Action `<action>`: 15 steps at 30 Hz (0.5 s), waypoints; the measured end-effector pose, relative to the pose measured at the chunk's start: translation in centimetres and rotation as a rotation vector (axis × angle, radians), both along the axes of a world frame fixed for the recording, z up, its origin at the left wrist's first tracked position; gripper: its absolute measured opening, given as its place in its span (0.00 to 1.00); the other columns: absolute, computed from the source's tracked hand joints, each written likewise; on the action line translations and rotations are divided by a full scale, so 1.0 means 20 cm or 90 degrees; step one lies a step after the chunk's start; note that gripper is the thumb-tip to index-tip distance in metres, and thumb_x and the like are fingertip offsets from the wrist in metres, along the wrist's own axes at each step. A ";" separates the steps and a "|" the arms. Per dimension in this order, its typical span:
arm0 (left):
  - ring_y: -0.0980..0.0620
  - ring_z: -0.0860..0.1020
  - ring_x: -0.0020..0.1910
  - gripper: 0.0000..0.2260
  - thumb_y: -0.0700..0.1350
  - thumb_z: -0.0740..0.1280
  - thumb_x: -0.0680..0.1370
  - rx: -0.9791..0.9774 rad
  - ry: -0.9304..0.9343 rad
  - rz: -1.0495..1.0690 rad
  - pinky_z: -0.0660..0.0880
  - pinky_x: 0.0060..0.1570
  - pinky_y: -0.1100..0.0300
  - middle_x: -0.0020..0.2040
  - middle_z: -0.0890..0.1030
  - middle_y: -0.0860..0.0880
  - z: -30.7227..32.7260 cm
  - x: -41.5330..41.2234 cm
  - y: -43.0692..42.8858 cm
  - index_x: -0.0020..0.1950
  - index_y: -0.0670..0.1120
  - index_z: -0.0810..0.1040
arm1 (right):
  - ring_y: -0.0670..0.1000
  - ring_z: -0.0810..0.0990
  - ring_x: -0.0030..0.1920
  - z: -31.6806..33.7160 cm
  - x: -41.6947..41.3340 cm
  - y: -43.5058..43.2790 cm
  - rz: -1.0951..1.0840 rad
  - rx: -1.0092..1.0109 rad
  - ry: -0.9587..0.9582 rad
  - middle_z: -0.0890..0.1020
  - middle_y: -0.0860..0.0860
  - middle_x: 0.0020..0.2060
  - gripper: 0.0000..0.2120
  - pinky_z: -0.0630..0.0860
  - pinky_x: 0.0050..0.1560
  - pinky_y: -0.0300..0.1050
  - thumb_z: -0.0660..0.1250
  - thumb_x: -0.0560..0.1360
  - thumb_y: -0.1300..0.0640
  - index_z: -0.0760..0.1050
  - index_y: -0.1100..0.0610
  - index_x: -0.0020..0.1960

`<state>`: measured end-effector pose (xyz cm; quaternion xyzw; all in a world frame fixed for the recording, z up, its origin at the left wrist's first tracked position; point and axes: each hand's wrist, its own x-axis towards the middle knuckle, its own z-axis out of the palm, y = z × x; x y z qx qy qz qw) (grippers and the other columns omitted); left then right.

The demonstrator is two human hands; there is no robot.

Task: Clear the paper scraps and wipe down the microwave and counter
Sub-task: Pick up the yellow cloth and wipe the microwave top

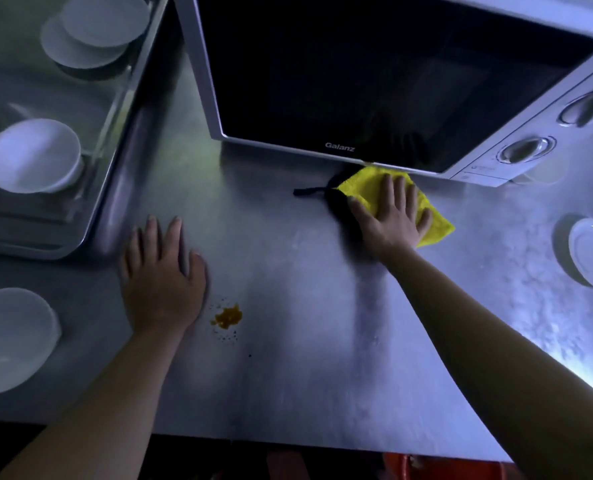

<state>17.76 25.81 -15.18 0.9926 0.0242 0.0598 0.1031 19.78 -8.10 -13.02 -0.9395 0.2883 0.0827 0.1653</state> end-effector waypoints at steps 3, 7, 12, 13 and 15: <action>0.39 0.60 0.75 0.26 0.55 0.51 0.80 0.004 0.014 0.004 0.57 0.72 0.44 0.77 0.64 0.42 -0.01 0.01 0.00 0.76 0.50 0.65 | 0.48 0.42 0.81 0.00 0.12 0.21 0.167 -0.030 -0.013 0.48 0.44 0.81 0.46 0.38 0.77 0.62 0.50 0.70 0.24 0.47 0.44 0.82; 0.39 0.60 0.76 0.26 0.56 0.50 0.80 0.008 0.021 0.000 0.57 0.72 0.44 0.77 0.64 0.43 0.00 0.01 0.01 0.77 0.50 0.64 | 0.49 0.42 0.81 0.00 0.08 0.50 0.382 -0.027 -0.021 0.48 0.44 0.81 0.44 0.38 0.77 0.63 0.51 0.70 0.25 0.47 0.42 0.81; 0.39 0.61 0.75 0.25 0.52 0.54 0.80 0.004 0.026 -0.002 0.58 0.71 0.44 0.77 0.64 0.43 0.00 0.00 0.01 0.77 0.50 0.65 | 0.50 0.45 0.81 0.01 -0.21 0.45 0.576 -0.003 -0.038 0.52 0.45 0.81 0.40 0.41 0.77 0.64 0.60 0.73 0.31 0.52 0.41 0.80; 0.39 0.61 0.75 0.25 0.51 0.54 0.80 -0.002 0.026 -0.003 0.58 0.71 0.44 0.77 0.64 0.42 0.00 0.01 0.01 0.77 0.50 0.65 | 0.50 0.47 0.81 0.01 -0.28 0.41 0.605 0.005 -0.048 0.54 0.45 0.81 0.38 0.42 0.77 0.64 0.61 0.74 0.33 0.55 0.41 0.80; 0.39 0.62 0.75 0.25 0.50 0.54 0.80 -0.014 0.029 -0.009 0.57 0.71 0.44 0.77 0.64 0.42 0.01 0.00 0.01 0.77 0.50 0.65 | 0.51 0.52 0.81 0.00 -0.43 0.32 0.640 0.022 -0.074 0.59 0.46 0.80 0.33 0.45 0.77 0.64 0.60 0.76 0.38 0.60 0.44 0.79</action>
